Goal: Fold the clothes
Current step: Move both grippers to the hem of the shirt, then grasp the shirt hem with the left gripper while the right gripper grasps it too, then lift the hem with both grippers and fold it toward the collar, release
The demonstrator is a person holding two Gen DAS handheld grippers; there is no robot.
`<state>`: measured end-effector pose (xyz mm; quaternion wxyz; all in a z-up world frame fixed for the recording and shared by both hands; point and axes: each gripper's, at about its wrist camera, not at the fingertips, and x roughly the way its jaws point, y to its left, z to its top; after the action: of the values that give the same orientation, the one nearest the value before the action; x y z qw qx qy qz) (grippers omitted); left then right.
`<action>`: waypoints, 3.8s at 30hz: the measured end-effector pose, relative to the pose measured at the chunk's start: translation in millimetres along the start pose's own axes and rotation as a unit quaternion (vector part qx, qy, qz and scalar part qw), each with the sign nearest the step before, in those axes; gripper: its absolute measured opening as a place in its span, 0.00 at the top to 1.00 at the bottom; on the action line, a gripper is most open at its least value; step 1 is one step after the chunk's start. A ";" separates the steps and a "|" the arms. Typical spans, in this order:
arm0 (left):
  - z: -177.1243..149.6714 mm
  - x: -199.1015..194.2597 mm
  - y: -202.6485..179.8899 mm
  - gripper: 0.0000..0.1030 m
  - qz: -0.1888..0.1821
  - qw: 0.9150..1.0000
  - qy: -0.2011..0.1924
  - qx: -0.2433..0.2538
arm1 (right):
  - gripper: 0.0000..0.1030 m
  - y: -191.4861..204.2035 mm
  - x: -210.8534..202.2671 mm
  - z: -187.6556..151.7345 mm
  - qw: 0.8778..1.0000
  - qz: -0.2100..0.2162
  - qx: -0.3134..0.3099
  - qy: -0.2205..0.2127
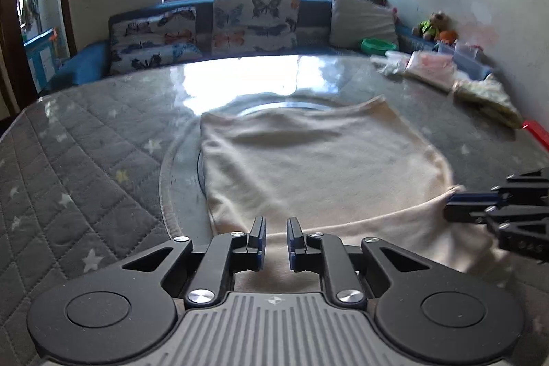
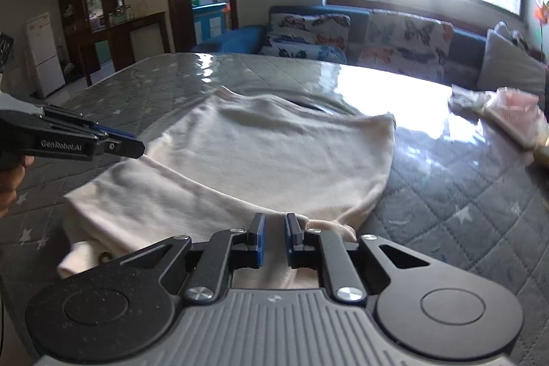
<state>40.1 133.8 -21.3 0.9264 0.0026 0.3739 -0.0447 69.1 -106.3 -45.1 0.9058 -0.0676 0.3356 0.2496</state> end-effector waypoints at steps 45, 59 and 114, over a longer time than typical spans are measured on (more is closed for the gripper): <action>-103.4 -71.9 -83.5 0.76 -0.057 0.945 -0.059 0.316 | 0.50 44.3 -74.1 -60.8 0.975 0.040 -0.215 0.026; -47.1 -60.1 -62.1 0.90 -0.078 0.969 -0.083 0.221 | 0.42 53.8 -46.7 -55.4 0.970 0.053 -0.236 -0.019; -125.8 -188.6 -65.7 0.87 -0.132 0.949 -0.045 0.284 | 0.91 71.8 -166.6 -46.3 0.964 0.179 -0.193 0.015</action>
<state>-187.7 88.4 20.6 0.8890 0.2144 0.3009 -0.2707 -101.6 -125.3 29.6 0.8109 -0.1838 0.3007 0.4671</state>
